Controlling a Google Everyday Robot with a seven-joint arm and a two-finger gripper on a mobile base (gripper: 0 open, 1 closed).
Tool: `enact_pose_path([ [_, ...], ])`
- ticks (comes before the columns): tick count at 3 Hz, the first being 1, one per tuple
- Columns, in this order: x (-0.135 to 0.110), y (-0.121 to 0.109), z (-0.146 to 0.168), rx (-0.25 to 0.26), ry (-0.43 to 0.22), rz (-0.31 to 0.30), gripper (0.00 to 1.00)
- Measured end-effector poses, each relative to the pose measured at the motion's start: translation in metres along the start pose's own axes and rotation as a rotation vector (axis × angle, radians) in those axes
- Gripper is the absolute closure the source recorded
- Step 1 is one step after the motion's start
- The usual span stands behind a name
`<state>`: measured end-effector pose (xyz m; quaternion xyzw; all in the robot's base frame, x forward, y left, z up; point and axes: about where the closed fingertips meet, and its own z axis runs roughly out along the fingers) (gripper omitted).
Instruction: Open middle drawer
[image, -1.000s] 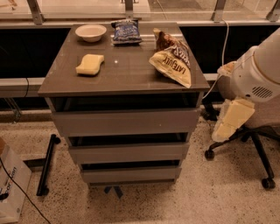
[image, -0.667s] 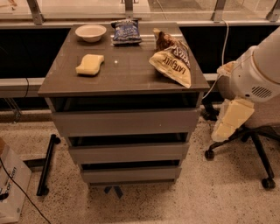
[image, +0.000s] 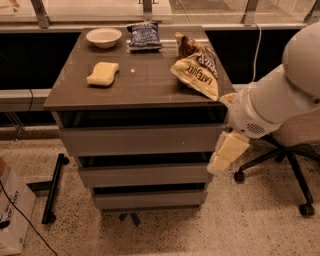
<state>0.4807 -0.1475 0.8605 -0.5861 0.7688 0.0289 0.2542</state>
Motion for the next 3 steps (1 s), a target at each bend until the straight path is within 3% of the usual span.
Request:
enact_pose_path([
  [2,-0.006,-0.005,0.093,-0.009,-0.101,0.062,0.00],
  [3,-0.006,-0.008,0.099,-0.004,-0.109,0.067,0.00],
])
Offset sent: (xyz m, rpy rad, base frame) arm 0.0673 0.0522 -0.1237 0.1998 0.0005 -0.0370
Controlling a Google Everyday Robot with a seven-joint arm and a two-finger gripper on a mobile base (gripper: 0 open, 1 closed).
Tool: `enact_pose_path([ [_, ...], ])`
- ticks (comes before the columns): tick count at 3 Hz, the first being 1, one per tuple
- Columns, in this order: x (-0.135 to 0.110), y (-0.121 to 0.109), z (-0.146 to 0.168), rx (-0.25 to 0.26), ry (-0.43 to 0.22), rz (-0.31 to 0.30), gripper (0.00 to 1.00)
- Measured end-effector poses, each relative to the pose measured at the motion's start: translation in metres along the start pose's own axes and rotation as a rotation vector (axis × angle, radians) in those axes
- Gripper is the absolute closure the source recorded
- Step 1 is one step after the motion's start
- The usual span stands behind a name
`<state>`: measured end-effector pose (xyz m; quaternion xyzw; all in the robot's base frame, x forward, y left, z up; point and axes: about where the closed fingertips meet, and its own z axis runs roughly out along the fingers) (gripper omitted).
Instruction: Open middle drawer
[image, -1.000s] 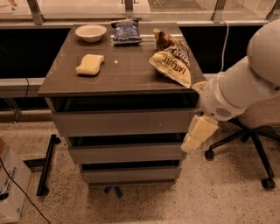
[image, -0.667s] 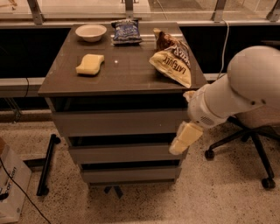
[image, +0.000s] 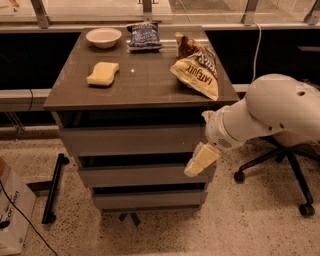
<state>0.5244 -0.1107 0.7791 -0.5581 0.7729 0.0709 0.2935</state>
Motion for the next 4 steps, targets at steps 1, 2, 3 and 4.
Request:
enact_pose_path([
  [1,0.000,0.005,0.008,-0.010,-0.056,0.022,0.00],
  [2,0.006,0.013,0.030,-0.044,-0.179,0.073,0.00],
  [3,0.020,0.021,0.056,-0.086,-0.270,0.105,0.00],
  [4,0.038,0.024,0.087,-0.121,-0.302,0.125,0.00],
])
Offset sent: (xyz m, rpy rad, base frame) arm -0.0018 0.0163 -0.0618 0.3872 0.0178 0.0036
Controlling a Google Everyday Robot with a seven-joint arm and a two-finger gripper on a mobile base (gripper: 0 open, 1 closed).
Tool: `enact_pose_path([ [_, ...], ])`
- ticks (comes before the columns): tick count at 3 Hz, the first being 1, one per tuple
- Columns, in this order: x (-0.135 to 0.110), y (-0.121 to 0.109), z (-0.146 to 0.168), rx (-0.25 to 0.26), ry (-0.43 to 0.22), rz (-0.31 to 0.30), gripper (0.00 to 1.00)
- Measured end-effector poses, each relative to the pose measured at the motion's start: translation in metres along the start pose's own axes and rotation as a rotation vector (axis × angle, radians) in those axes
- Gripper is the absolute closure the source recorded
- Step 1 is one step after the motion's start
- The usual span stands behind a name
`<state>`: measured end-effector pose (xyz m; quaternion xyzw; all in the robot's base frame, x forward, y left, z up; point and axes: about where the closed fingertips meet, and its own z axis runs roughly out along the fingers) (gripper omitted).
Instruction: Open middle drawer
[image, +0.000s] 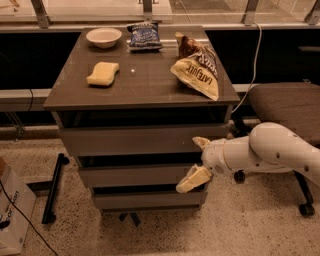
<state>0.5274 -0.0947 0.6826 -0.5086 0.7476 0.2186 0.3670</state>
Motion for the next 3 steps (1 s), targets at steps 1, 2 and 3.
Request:
enact_pose_path([
  [1,0.050,-0.013,0.052,-0.074,-0.006,0.040,0.00],
  [2,0.051,-0.013,0.052,-0.074,-0.006,0.040,0.00],
  [3,0.092,-0.024,0.081,-0.058,0.060,0.073,0.00],
])
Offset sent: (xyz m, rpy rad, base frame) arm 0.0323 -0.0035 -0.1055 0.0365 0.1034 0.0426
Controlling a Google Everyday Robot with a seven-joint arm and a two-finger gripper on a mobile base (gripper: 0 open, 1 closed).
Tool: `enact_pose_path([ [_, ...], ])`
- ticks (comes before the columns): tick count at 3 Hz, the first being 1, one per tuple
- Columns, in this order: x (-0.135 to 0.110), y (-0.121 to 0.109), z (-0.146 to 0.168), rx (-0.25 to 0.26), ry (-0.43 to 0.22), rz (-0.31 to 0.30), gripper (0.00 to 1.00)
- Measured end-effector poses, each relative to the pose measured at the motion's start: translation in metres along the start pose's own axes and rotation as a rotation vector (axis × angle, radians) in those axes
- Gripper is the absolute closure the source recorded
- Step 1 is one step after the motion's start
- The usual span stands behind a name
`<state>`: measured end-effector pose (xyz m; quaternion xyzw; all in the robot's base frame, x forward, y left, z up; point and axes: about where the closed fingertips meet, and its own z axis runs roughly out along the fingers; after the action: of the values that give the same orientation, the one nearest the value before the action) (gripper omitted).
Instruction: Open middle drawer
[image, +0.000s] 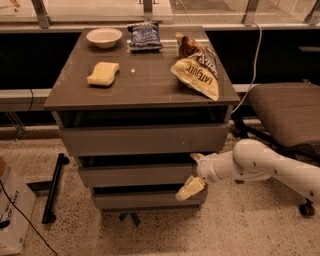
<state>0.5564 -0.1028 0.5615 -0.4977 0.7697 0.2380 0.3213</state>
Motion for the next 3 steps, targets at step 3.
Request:
enact_pose_path([
  [3,0.055,-0.051,0.040,0.128,0.220,-0.084,0.00],
])
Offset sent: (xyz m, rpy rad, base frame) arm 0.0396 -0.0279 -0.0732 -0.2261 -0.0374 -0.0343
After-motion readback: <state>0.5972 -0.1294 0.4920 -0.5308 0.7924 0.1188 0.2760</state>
